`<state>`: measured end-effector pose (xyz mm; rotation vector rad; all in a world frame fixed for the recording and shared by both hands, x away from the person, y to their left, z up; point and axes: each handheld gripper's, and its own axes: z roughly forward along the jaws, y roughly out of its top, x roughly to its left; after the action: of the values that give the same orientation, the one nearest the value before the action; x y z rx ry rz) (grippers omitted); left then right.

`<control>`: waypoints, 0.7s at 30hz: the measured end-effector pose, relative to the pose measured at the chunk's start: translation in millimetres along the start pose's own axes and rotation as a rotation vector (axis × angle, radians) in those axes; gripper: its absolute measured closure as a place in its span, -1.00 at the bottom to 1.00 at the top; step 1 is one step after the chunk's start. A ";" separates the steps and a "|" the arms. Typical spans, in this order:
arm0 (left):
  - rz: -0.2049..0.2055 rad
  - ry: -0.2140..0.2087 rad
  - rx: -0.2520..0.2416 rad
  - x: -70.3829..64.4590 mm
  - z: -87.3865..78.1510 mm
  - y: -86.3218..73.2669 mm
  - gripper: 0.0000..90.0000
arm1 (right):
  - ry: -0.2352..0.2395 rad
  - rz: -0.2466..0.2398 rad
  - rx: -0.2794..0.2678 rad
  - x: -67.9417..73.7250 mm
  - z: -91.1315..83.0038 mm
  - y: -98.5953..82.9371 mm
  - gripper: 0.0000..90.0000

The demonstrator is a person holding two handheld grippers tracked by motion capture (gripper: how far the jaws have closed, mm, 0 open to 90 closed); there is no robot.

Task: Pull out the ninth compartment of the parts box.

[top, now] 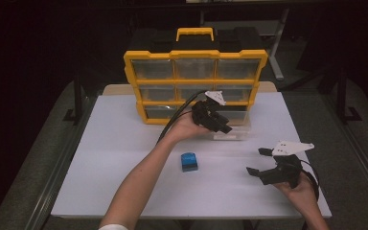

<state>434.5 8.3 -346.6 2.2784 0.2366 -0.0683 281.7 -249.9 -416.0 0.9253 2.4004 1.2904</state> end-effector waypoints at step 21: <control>-0.025 0.048 -0.064 -10.7 -44.2 -12.4 -0.11 | 0.038 0.038 -0.025 -2.5 -2.9 1.8 -0.69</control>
<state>420.4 48.0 -325.4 2.2155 0.2888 -0.0184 282.9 -252.7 -413.0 0.9524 2.4005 1.3601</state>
